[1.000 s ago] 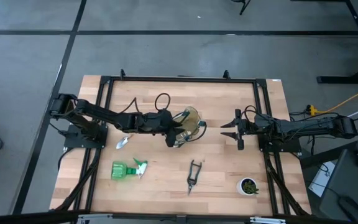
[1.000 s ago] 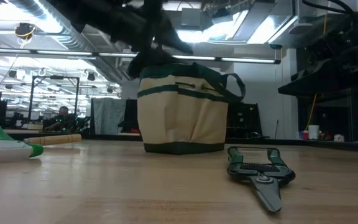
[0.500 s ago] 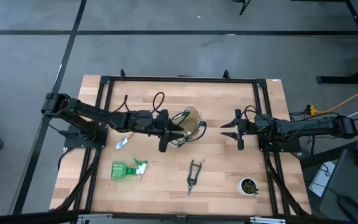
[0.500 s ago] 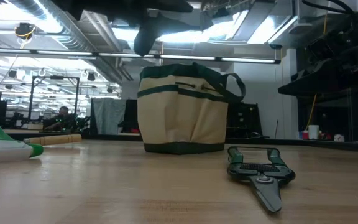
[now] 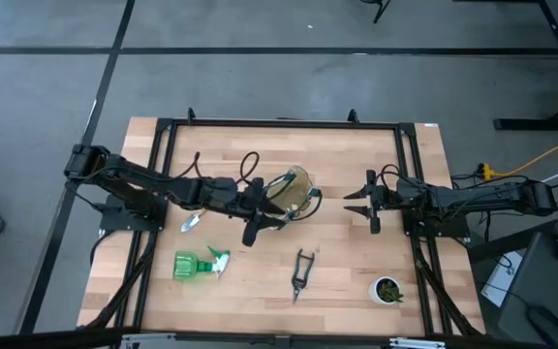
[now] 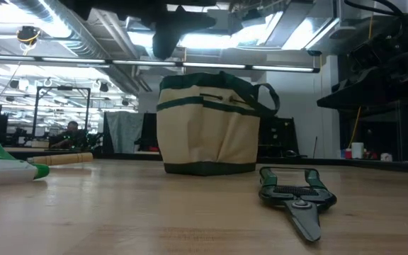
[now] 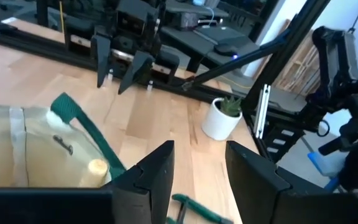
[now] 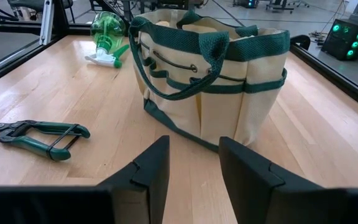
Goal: Pick & Place Garden tools in Gardening bag
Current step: Put the trowel into the gardening bag
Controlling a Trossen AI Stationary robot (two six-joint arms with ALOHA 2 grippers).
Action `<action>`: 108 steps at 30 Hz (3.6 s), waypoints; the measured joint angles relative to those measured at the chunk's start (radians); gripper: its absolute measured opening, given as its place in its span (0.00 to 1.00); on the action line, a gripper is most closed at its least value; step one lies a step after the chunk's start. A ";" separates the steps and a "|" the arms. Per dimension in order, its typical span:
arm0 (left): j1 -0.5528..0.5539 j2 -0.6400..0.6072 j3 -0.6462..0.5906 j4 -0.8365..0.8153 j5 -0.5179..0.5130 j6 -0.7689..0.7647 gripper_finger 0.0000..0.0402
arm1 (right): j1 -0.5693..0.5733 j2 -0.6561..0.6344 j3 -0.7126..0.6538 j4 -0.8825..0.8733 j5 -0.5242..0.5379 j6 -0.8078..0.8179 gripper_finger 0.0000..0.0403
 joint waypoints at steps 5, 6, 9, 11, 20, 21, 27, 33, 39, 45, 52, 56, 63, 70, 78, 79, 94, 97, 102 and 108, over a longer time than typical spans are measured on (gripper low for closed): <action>-0.010 0.001 0.000 -0.071 0.001 -0.041 0.32 | 0.000 0.000 0.000 0.000 0.000 0.000 0.36; -0.013 0.001 0.000 -0.091 0.005 -0.058 0.31 | 0.000 0.000 0.000 0.000 0.000 0.000 0.36; -0.014 0.000 0.000 -0.142 0.049 -0.109 0.29 | 0.000 0.000 0.000 0.000 0.000 0.000 0.36; -0.014 -0.003 0.000 -0.173 0.092 -0.130 0.27 | 0.000 0.000 0.000 0.000 0.000 0.000 0.36; -0.014 -0.005 0.000 -0.408 0.247 -0.229 0.20 | 0.000 0.000 0.000 0.000 0.000 0.000 0.36; -0.014 -0.005 0.000 -0.453 0.253 -0.233 0.19 | 0.000 0.000 0.000 0.000 0.000 0.000 0.36; -0.012 -0.005 0.000 -0.724 0.219 -0.374 0.15 | 0.000 0.000 0.000 0.000 0.000 0.000 0.36; 0.000 -0.005 0.000 -0.942 0.147 -0.480 0.13 | 0.000 0.000 0.000 0.000 0.000 0.000 0.36; 0.021 -0.005 0.000 -1.030 -0.056 -0.475 0.12 | 0.000 0.000 0.000 0.000 0.000 0.000 0.36; 0.035 -0.005 0.000 -1.029 -0.141 -0.489 0.13 | 0.000 0.000 0.000 0.000 0.000 0.000 0.36; 0.034 -0.005 0.000 -1.030 -0.218 -0.587 0.17 | 0.000 0.000 0.000 0.000 0.000 0.000 0.36; 0.033 -0.004 0.000 -1.031 -0.262 -0.624 0.23 | 0.000 0.000 0.000 0.000 0.000 0.000 0.36; 0.033 -0.004 0.000 -1.136 -0.322 -0.694 0.35 | 0.000 0.000 0.000 0.000 0.000 0.000 0.36; 0.032 -0.004 0.000 -1.360 -0.358 -0.839 0.45 | 0.000 0.000 0.000 0.000 0.000 0.000 0.36; 0.033 -0.004 0.000 -1.340 -0.327 -0.811 0.49 | 0.000 0.000 0.000 0.000 0.000 0.000 0.36; 0.033 -0.004 0.000 -1.340 -0.316 -0.812 0.49 | 0.000 0.000 0.000 0.000 0.000 0.000 0.36; 0.033 -0.004 -0.167 -1.228 -0.223 -0.831 0.49 | 0.000 0.000 0.000 0.000 0.000 0.000 0.36; 0.033 -0.009 -0.218 -1.157 -0.230 -0.832 0.49 | 0.000 0.000 0.000 0.000 0.000 0.000 0.36; 0.033 -0.010 -0.239 -1.120 -0.233 -0.831 0.48 | 0.000 0.000 0.000 0.000 0.000 0.000 0.36; 0.033 -0.008 -0.240 -1.101 -0.225 -0.832 0.39 | 0.000 0.000 0.000 0.000 0.000 0.000 0.36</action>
